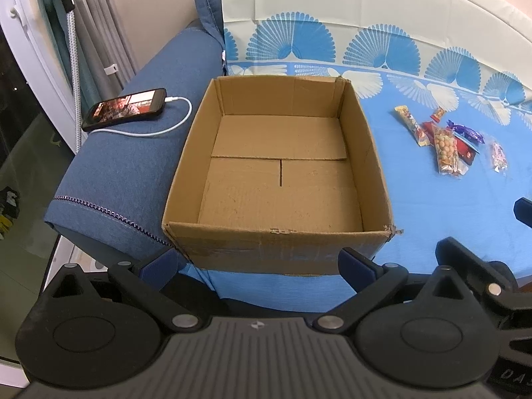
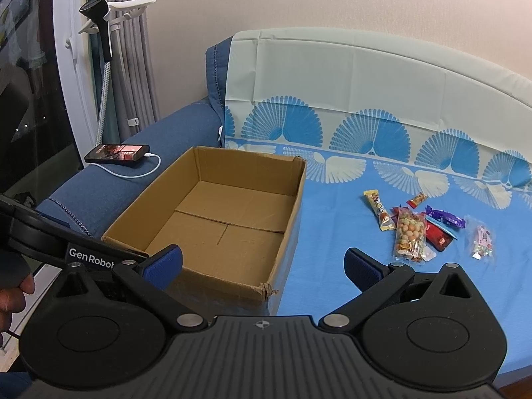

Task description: Organize snacks

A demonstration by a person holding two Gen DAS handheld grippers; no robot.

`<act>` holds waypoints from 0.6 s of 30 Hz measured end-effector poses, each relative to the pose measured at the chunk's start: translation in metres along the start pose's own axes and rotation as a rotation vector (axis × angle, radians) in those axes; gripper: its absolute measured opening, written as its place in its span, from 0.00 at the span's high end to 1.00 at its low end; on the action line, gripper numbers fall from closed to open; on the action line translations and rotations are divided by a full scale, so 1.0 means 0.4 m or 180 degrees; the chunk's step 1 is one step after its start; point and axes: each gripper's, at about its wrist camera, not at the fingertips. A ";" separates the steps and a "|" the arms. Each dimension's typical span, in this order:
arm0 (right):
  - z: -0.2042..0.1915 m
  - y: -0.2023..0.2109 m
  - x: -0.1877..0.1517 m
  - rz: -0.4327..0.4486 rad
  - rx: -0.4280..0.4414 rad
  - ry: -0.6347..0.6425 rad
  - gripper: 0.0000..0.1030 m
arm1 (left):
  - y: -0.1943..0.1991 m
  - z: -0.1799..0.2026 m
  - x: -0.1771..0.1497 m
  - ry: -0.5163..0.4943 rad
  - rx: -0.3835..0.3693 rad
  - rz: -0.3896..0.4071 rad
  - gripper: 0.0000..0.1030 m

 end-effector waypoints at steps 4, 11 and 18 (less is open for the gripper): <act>0.020 -0.002 -0.001 0.0029 0.0003 -0.0042 0.00 | -0.001 0.014 0.012 -0.0042 0.0004 -0.0004 0.00; 0.119 -0.005 0.000 -0.0027 -0.0201 -0.0521 0.00 | -0.001 0.068 0.044 -0.0219 0.0014 0.0025 0.00; 0.143 0.004 -0.008 0.0105 0.0064 -0.0685 0.00 | 0.000 0.107 0.067 -0.0250 0.0052 0.0039 0.00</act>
Point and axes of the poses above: each gripper's, at about its wrist camera, not at the fingertips, and y roughly against the way its jaws point, z to its right, x to its top, and after that the axes turned 6 degrees about z, right-handed
